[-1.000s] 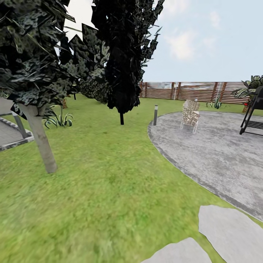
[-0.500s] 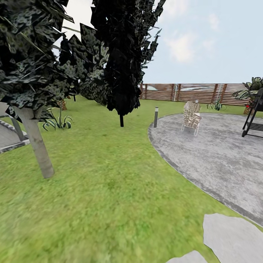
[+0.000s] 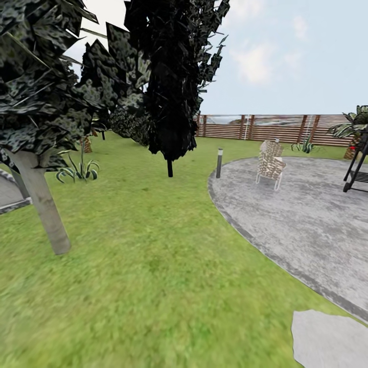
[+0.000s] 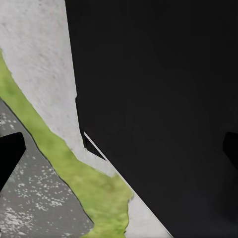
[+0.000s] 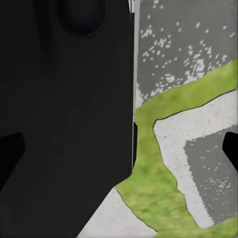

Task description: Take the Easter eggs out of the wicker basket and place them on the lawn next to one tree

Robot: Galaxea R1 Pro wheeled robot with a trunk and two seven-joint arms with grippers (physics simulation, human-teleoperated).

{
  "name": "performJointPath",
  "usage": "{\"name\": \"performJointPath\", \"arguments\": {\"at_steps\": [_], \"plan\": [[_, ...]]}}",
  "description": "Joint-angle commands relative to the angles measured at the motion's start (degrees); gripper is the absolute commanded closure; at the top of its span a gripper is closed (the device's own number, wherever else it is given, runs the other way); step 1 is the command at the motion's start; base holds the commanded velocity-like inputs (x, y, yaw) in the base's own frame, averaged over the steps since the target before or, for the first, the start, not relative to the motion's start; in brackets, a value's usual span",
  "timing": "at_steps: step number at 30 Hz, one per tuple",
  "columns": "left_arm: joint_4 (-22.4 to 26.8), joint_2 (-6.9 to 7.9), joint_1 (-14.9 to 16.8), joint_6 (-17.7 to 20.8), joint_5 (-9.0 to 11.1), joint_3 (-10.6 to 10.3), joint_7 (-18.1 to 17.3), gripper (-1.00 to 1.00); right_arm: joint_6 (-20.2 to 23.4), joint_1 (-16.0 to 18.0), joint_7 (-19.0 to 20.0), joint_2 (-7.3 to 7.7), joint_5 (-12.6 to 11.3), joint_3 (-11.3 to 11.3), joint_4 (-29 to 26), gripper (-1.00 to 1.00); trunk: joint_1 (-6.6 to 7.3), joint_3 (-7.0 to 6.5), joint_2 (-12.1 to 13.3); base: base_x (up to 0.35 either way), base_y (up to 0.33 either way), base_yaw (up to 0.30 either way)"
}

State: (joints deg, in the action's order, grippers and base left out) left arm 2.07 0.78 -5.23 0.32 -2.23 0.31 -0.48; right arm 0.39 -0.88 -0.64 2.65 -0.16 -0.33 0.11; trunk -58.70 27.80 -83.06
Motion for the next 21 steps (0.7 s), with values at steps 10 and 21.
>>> {"name": "performJointPath", "arguments": {"at_steps": [10, 21], "plan": [[0.13, 0.01, -0.04, 0.03, -0.29, 0.05, -0.05, -1.0, 0.05, 0.0, -0.07, -0.01, 0.19, 0.06, -0.02, -1.0, -0.03, 0.03, -0.01, 0.239, 0.0, 0.0], [0.13, 0.01, -0.04, 0.03, -0.27, 0.05, -0.05, -1.0, 0.11, 0.0, -0.07, -0.01, 0.17, 0.06, -0.02, -1.0, -0.03, 0.03, -0.01, 0.239, 0.0, 0.0]]}}
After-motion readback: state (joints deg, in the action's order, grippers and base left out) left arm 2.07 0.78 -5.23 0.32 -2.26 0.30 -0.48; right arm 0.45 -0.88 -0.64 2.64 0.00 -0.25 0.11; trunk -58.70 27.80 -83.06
